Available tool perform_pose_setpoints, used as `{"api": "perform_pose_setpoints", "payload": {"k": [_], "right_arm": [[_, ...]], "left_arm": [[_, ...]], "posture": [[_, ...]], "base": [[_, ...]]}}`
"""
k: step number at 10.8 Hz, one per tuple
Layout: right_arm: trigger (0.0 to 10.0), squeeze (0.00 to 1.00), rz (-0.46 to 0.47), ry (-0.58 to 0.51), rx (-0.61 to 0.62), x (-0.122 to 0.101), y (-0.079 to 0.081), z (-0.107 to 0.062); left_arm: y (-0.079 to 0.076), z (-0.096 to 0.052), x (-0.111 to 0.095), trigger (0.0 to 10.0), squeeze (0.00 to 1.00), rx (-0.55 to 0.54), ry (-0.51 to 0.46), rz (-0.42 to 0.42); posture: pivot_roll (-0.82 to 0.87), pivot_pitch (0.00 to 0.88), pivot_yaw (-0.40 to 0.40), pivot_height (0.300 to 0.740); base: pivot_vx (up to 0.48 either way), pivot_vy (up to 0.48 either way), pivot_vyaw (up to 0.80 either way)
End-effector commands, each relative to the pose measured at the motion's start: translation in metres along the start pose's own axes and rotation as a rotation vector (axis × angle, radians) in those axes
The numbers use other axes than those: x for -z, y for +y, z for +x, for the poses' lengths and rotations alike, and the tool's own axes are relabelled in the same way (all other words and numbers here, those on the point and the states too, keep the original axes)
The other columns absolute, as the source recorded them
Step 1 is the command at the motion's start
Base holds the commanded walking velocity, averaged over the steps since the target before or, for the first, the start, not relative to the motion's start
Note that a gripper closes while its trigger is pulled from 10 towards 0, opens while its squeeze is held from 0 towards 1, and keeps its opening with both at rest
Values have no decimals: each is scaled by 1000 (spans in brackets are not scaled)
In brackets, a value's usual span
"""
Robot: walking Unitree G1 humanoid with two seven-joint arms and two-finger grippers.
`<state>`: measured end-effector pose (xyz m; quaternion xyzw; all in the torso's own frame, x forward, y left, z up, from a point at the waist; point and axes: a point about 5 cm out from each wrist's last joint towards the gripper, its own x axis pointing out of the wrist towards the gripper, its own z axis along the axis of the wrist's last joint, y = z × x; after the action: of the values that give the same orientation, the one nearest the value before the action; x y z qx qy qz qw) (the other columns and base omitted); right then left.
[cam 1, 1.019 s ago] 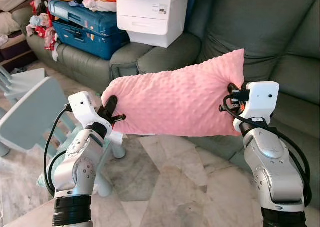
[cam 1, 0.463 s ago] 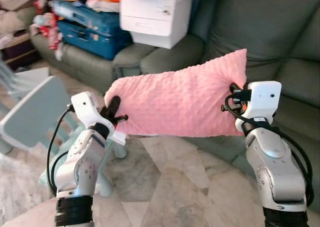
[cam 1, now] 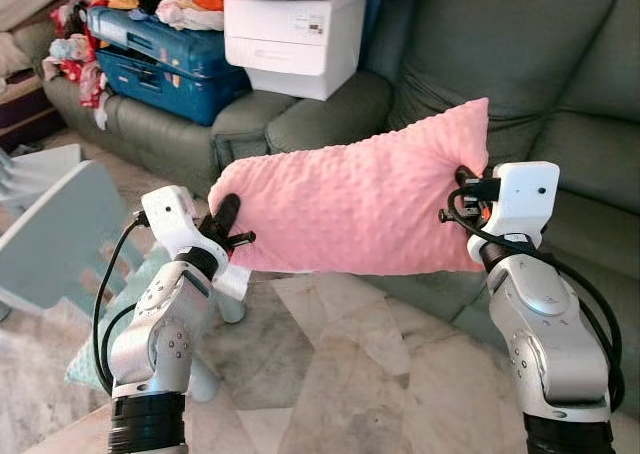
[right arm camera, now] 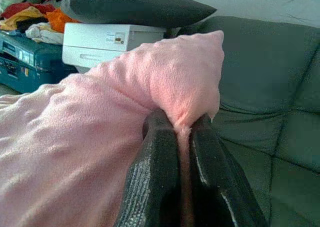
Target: Move the pillow to the sofa
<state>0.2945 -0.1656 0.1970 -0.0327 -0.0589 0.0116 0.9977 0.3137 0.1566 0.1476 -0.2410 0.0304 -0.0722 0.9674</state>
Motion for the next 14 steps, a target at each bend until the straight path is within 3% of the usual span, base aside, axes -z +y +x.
{"api": "perform_pose_setpoints", "payload": {"k": [1, 8, 14], "right_arm": [[10000, 0, 2, -22, 4, -6, -1, 0], [10000, 0, -8, -26, 2, -7, -1, 0], [10000, 0, -8, -29, -3, -7, 1, -1]], "left_arm": [[0, -1, -3, 10000, 0, 5, -9, -3], [-2, 0, -2, 10000, 0, 16, -1, -12], [-6, -3, -1, 10000, 0, 66, -2, -29]], "posture": [[-203, 0, 11, 740], [-206, 0, 11, 740], [-206, 0, 14, 740]], "base": [[0, 0, -800], [0, 0, -800], [0, 0, -120]]}}
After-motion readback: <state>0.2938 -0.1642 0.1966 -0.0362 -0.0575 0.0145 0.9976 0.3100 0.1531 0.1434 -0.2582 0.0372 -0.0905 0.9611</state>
